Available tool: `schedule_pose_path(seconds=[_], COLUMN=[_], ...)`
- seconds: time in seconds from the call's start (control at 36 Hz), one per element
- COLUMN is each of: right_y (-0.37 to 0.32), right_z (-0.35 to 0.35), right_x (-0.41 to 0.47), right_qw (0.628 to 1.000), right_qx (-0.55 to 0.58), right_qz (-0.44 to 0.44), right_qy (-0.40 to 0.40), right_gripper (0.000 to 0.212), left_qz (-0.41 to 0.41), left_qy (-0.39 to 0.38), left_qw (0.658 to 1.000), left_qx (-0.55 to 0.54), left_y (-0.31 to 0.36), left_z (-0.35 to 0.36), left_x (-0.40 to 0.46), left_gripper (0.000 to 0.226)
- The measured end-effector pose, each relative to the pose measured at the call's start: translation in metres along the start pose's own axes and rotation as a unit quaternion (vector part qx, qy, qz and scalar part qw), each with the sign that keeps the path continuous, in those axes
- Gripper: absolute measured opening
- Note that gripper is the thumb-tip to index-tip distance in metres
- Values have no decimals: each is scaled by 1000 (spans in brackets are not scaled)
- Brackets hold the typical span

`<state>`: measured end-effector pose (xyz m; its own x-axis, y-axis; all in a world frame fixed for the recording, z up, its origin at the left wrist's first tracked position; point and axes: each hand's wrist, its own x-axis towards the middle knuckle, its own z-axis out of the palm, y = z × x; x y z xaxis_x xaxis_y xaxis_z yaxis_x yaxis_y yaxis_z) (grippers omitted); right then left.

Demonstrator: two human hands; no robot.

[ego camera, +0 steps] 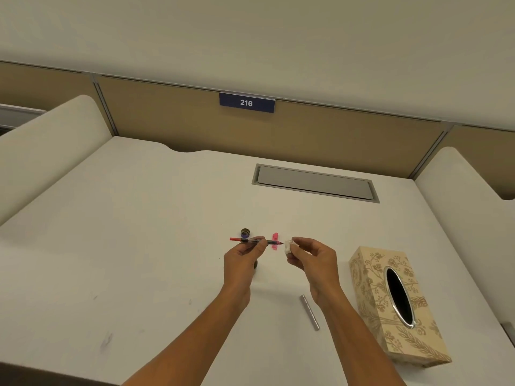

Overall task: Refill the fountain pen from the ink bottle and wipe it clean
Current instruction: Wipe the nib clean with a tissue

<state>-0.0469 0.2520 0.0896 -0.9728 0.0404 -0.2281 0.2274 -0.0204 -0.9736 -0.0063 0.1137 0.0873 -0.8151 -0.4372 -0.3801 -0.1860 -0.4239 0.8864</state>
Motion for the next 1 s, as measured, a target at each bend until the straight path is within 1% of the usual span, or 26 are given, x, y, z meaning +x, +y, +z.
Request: schedule_pose_path(seconds=[0.14,0.36,0.42,0.47,0.53,0.61,0.83,1.0], right_y=[-2,-11,-12,-11,-10,-10,-8,-10], right_z=[2,6,5,5,5,5,6,8], right_x=[-1,-5,-5,-5,-6,-6,-6,-6], right_qw=[1000,996,995,995,995,996,997,996], right_qx=[13,65,64,44,29,12,-26,-40], right_qz=[13,21,21,15,7,-11,-46,-65], right_qy=[-7,-57,-72,-85,-94,-83,-53,-46], right_gripper=[12,18,23,32,36,34,18,18], left_qz=[1,-5,-5,-2,1,1,6,8], left_qy=[-6,-10,-9,-6,-3,-6,-16,-13], left_qw=[1000,1000,1000,1000,1000,1000,1000,1000], left_qx=[4,-5,-3,2,6,8,12,27], left_y=[1,2,1,1,1,2,0,-1], left_z=[2,-1,-2,-2,-2,-1,2,3], left_x=[-2,2,4,5,5,5,2,2], left_gripper=[8,5,5,6,7,8,14,18])
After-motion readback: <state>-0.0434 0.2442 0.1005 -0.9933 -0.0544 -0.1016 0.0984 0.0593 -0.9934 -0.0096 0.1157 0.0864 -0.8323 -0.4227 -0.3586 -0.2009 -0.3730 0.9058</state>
